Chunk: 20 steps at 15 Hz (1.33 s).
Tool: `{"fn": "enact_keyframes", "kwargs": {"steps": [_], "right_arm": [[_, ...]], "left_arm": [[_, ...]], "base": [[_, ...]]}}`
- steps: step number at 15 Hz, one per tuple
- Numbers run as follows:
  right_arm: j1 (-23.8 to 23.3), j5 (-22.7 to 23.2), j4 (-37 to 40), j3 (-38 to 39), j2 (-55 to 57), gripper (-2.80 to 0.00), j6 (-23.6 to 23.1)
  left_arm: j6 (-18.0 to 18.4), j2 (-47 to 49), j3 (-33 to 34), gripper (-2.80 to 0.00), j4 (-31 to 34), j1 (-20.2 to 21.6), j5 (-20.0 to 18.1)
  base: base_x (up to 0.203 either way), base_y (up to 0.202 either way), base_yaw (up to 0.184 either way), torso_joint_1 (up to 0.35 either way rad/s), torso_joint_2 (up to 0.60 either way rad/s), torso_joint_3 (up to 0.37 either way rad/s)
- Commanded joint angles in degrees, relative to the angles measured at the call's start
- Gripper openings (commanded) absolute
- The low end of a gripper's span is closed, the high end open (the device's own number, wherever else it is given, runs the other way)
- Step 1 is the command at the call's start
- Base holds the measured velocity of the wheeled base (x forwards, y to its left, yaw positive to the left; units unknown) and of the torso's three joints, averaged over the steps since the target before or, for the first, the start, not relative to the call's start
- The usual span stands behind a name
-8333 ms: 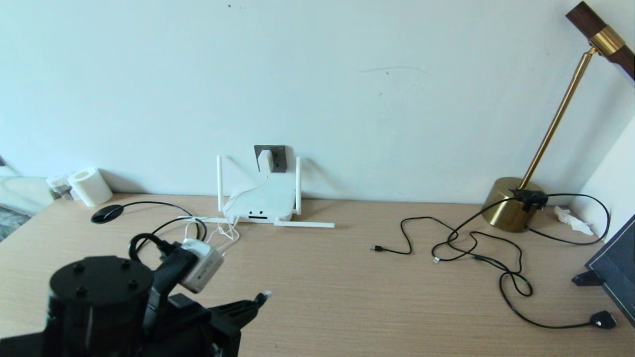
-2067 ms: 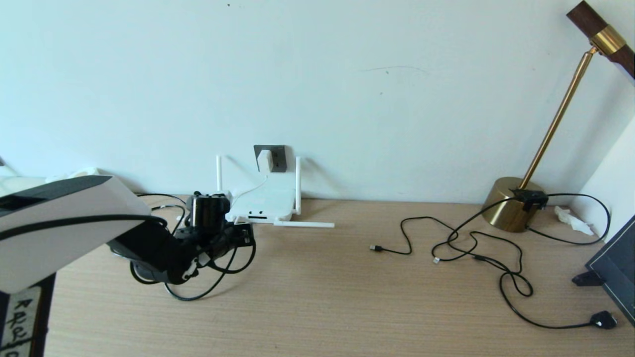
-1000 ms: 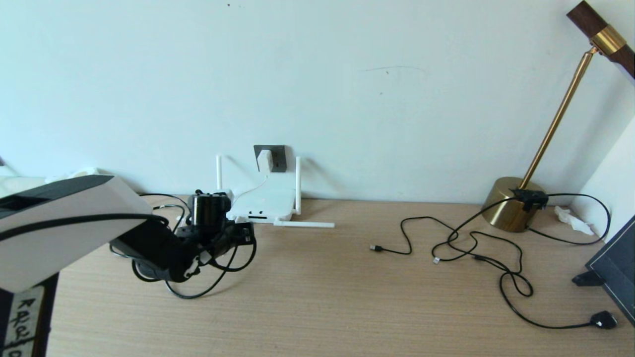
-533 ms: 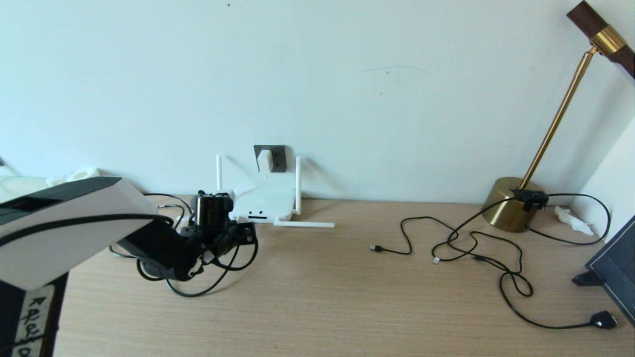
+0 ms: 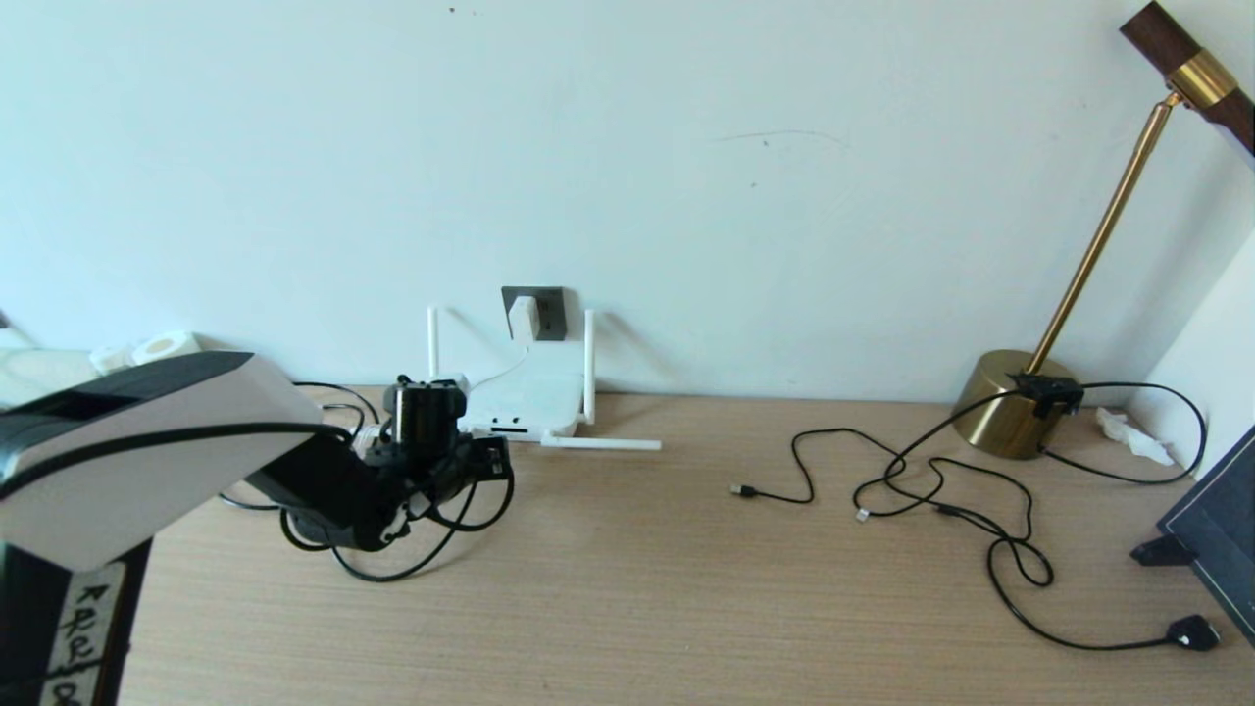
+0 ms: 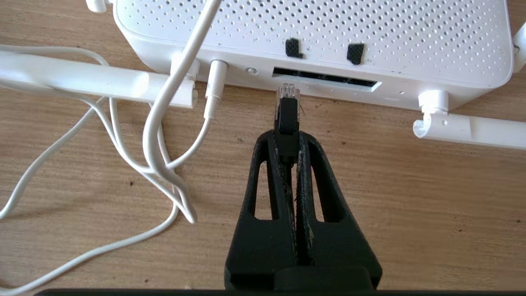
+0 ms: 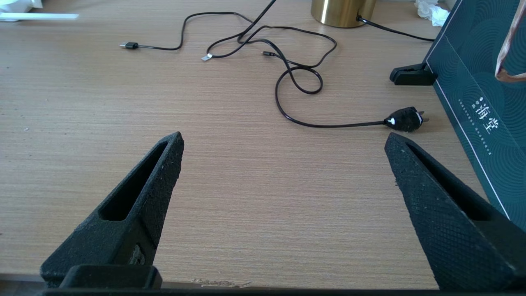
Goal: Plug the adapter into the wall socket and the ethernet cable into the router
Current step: Align cable and router interface
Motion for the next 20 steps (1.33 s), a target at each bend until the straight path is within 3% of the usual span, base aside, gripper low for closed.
{"fn": "enact_keyframes", "kwargs": {"steps": [1, 20], "right_arm": [[0.02, -0.02, 0.07, 0.01, -0.02, 0.00, 0.01], [0.02, -0.02, 0.07, 0.01, -0.02, 0.00, 0.01]], "left_arm": [[-0.08, 0.47, -0.43, -2.80, -0.25, 0.00, 0.08], [-0.08, 0.56, -0.78, -2.80, -0.25, 0.00, 0.08]], "base": [[0.000, 0.000, 0.000, 0.000, 0.00, 0.000], [0.000, 0.000, 0.000, 0.000, 0.00, 0.000]]}}
